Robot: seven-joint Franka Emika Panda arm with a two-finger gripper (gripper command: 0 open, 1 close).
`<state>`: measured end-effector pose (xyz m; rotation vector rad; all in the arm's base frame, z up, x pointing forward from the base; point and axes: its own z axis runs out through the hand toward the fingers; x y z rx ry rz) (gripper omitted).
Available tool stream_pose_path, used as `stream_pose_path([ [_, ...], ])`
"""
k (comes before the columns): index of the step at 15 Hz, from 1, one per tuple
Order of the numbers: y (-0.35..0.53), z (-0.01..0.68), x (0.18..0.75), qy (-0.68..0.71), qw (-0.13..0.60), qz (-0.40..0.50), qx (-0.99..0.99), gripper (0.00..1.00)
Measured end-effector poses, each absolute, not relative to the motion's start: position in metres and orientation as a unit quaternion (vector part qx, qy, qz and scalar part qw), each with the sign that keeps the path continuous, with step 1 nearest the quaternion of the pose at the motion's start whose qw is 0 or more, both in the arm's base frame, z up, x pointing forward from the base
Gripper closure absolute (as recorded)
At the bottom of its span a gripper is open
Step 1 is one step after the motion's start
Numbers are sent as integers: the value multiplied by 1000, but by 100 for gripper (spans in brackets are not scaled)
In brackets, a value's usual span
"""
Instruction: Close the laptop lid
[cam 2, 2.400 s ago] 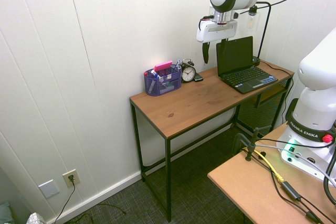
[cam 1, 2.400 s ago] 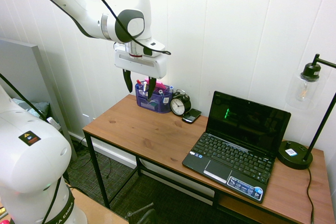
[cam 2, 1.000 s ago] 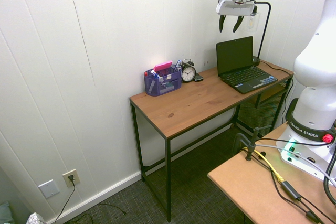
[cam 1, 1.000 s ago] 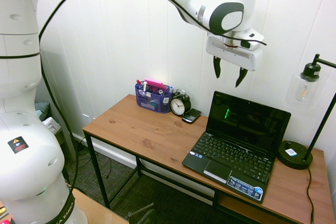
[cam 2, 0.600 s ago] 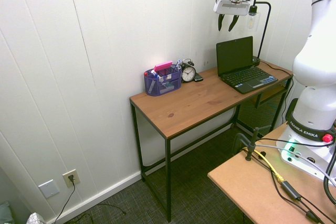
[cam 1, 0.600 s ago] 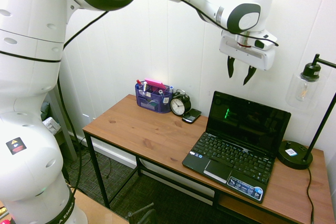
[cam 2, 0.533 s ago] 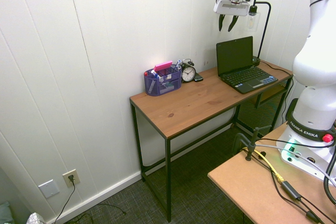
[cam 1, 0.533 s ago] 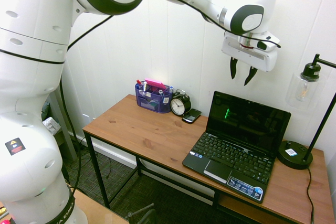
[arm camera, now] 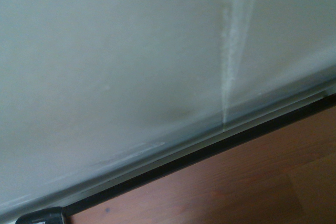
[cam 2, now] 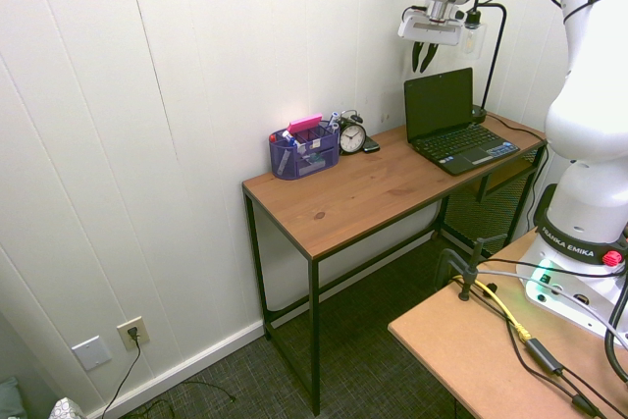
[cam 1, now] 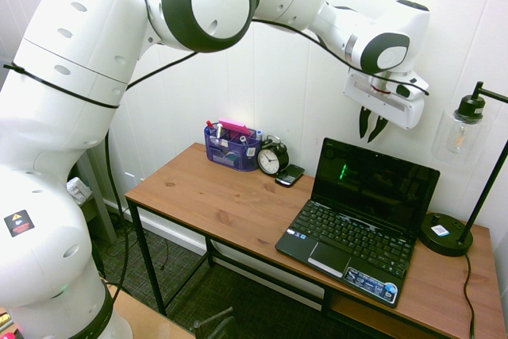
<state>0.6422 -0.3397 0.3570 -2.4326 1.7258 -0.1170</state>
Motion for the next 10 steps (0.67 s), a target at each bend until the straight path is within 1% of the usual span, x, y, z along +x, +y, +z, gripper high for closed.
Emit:
stream_pose_path([
  [10, -352, 307, 616, 588, 78, -11, -805, 100],
])
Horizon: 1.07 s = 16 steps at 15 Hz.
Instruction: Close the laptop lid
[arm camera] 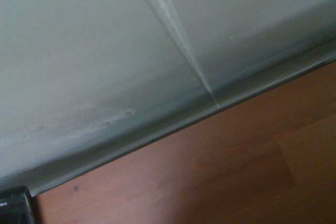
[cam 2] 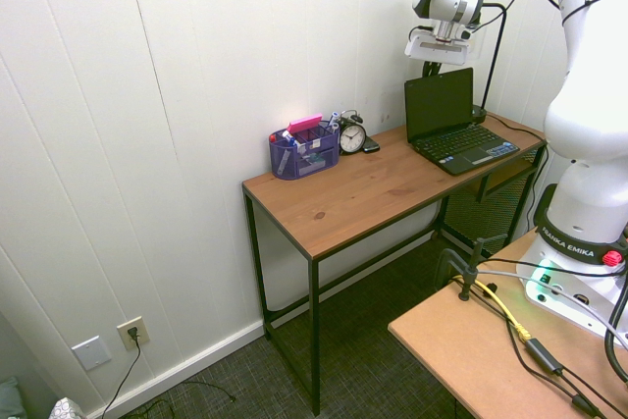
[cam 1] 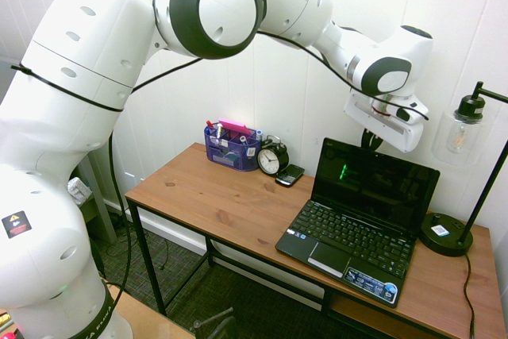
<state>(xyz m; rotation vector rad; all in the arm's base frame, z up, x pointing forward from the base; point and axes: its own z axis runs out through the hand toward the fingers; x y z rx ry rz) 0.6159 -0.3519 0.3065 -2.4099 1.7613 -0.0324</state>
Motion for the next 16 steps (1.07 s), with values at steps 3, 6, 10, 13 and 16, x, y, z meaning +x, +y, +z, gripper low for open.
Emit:
stream_pose_path([
  [3, -356, 300, 601, 592, 83, -12, -801, 100],
  [6, -365, 305, 571, 601, 82, -11, -795, 100],
  [10, -363, 316, 531, 609, 78, 1, -789, 100],
  [13, -356, 298, 515, 606, 66, 27, -792, 100],
  [16, -350, 269, 505, 606, 59, 54, -791, 100],
])
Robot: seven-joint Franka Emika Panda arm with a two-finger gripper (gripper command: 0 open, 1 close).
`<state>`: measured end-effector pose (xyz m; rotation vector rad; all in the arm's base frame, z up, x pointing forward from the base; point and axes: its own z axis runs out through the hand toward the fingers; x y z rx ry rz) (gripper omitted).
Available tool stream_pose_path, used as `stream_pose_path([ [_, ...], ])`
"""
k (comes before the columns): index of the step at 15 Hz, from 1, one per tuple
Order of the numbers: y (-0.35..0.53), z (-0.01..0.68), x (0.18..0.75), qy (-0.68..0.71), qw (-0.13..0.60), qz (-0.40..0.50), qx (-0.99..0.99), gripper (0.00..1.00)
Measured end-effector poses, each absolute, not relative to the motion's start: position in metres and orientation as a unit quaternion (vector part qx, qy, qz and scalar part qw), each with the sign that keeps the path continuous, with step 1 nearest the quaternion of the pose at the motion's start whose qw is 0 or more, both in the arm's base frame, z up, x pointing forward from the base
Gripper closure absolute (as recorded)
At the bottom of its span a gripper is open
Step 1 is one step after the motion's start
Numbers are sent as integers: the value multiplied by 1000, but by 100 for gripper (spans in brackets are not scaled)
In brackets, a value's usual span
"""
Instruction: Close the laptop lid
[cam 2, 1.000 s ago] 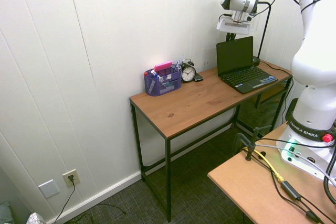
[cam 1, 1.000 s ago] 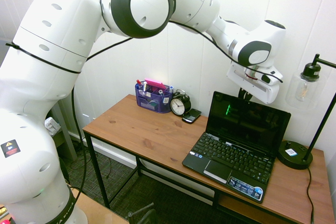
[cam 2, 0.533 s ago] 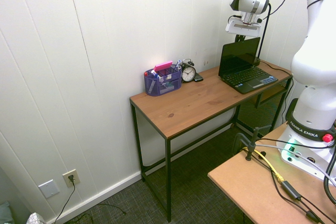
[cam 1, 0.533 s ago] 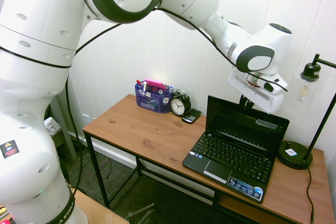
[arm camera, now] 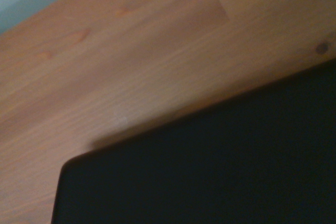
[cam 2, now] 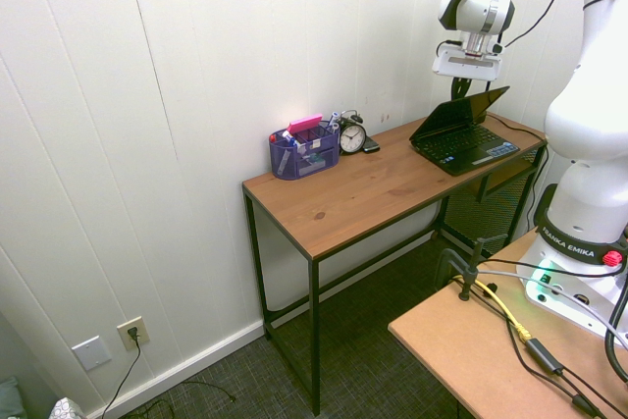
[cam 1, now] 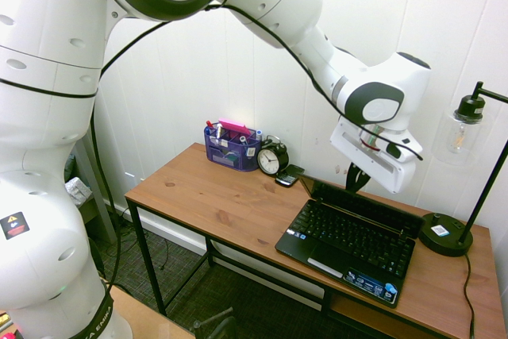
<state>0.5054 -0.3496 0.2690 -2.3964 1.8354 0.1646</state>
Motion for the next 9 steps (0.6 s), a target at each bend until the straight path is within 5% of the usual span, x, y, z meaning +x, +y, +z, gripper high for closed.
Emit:
stream_pose_path([
  [9, -350, 188, 485, 618, 45, 112, -777, 100],
])
